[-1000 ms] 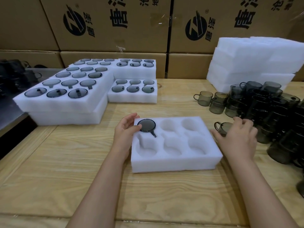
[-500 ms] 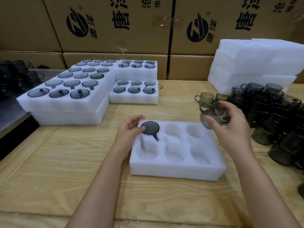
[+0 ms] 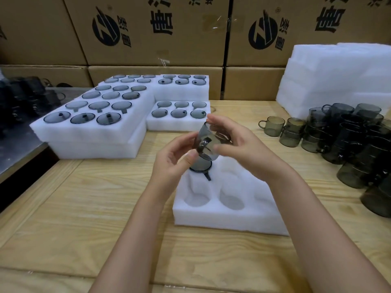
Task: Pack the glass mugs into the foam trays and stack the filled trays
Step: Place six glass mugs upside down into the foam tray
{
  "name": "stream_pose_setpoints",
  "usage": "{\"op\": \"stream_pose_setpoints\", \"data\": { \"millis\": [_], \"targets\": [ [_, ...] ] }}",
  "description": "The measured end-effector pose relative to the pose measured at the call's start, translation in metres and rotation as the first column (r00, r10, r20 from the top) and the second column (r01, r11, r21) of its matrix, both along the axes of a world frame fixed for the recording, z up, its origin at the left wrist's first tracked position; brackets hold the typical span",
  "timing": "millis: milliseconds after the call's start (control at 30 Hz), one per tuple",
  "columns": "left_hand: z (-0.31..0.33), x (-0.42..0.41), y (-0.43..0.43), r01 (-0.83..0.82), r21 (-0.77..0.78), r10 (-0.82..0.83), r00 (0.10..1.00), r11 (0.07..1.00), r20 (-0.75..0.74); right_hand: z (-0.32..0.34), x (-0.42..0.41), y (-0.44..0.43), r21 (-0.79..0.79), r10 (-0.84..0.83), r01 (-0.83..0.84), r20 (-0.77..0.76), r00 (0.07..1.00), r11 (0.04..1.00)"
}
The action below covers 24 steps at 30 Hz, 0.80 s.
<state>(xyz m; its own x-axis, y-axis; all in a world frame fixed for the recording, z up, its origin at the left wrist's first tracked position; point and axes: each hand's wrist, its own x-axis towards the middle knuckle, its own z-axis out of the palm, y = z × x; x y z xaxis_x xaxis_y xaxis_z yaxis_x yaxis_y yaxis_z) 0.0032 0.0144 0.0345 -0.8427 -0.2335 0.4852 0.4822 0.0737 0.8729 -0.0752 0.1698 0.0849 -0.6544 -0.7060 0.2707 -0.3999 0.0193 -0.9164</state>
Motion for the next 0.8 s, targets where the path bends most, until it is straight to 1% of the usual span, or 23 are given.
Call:
{"op": "stream_pose_setpoints", "data": {
  "millis": [33, 67, 100, 167, 200, 233, 300, 367, 433, 500, 567, 633, 733, 800],
  "targets": [
    [0.001, -0.001, 0.003, -0.005, 0.009, 0.005, 1.0, 1.0, 0.007, 0.0, -0.003, 0.001, -0.061, 0.026, -0.017, 0.145, 0.989, 0.998],
    [0.002, -0.003, 0.006, -0.014, 0.016, 0.014, 1.0, 1.0, 0.023, -0.001, -0.006, 0.001, -0.086, 0.041, -0.02, 0.246, 0.968, 0.996],
    [0.002, -0.005, 0.009, -0.02, 0.017, 0.019, 0.999, 1.0, 0.045, -0.002, -0.008, 0.002, -0.05, 0.023, -0.011, 0.262, 0.965, 0.999],
    [0.001, -0.007, 0.015, -0.036, -0.006, 0.036, 0.994, 0.999, 0.106, -0.006, -0.01, 0.003, 0.14, -0.068, 0.054, 0.102, 0.992, 0.989],
    [0.0, -0.008, 0.016, -0.045, -0.038, 0.05, 0.989, 0.998, 0.137, -0.009, -0.012, 0.004, 0.203, -0.111, 0.105, 0.017, 0.994, 0.974],
    [0.0, -0.008, 0.016, -0.047, -0.08, 0.059, 0.985, 0.996, 0.16, -0.011, -0.015, 0.005, 0.225, -0.147, 0.15, -0.03, 0.989, 0.963],
    [0.004, -0.009, 0.014, -0.002, -0.157, 0.032, 0.981, 0.988, 0.19, -0.014, -0.02, 0.012, 0.214, -0.187, 0.197, -0.063, 0.98, 0.957],
    [0.011, -0.014, 0.012, 0.024, -0.148, 0.009, 0.976, 0.989, 0.216, -0.017, -0.025, 0.019, 0.211, -0.169, 0.179, -0.064, 0.984, 0.961],
    [0.019, -0.024, 0.012, -0.063, -0.162, 0.101, 0.965, 0.985, 0.24, -0.02, -0.027, 0.025, 0.217, -0.12, 0.135, -0.08, 0.989, 0.967],
    [0.026, -0.038, 0.016, -0.116, -0.254, 0.192, 0.935, 0.96, 0.298, -0.023, -0.029, 0.029, 0.267, -0.08, 0.107, -0.109, 0.991, 0.958],
    [0.027, -0.05, 0.025, -0.049, -0.325, 0.18, 0.904, 0.945, 0.387, -0.022, -0.031, 0.032, 0.301, -0.031, 0.062, -0.105, 0.994, 0.952],
    [0.022, -0.059, 0.033, 0.034, -0.383, 0.153, 0.882, 0.923, 0.446, -0.02, -0.031, 0.034, 0.336, 0.015, 0.033, -0.138, 0.99, 0.941],
    [0.012, -0.063, 0.042, 0.077, -0.421, 0.133, 0.884, 0.904, 0.447, -0.018, -0.033, 0.035, 0.385, 0.044, 0.052, -0.235, 0.971, 0.921],
    [0.008, -0.062, 0.042, 0.089, -0.398, 0.107, 0.889, 0.913, 0.445, -0.017, -0.033, 0.035, 0.399, 0.058, 0.059, -0.277, 0.959, 0.915]
  ]
}}
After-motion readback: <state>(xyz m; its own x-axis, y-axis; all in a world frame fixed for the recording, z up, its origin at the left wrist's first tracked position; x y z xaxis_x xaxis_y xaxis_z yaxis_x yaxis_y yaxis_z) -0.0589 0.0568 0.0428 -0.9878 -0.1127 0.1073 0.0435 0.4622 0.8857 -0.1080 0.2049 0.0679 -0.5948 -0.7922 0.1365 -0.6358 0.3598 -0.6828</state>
